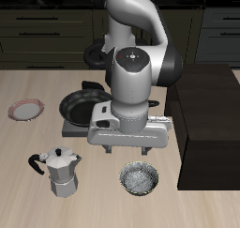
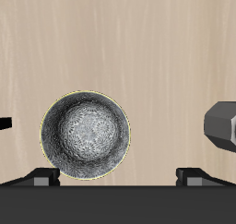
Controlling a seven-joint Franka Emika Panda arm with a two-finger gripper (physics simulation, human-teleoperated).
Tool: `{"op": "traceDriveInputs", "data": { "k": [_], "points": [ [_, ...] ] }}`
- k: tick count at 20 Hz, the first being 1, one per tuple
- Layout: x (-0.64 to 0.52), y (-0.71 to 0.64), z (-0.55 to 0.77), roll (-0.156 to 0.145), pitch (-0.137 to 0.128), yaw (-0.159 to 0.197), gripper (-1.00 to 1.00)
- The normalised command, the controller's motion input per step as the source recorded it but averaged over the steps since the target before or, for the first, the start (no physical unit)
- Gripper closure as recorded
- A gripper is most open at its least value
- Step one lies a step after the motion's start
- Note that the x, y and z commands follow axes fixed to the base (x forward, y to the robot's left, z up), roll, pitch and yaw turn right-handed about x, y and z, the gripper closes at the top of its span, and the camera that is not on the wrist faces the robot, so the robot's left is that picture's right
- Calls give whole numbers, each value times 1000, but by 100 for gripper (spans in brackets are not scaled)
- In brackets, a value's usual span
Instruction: Place the bowl on the plate
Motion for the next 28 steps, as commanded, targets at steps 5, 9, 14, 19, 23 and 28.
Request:
{"op": "traceDriveInputs", "data": {
  "k": [5, 9, 14, 19, 23, 28],
  "points": [
    [1, -43, -393, -9, 54, -15, -100],
    [-18, 33, -259, 18, 17, 4, -100],
    [-21, -4, -315, 1, 29, 6, -100],
    [-5, 10, -187, 13, 21, 7, -100],
    [-35, 52, -178, 27, 23, 14, -100],
    [-15, -5, -90, 4, 4, 8, -100]
  ]
}}
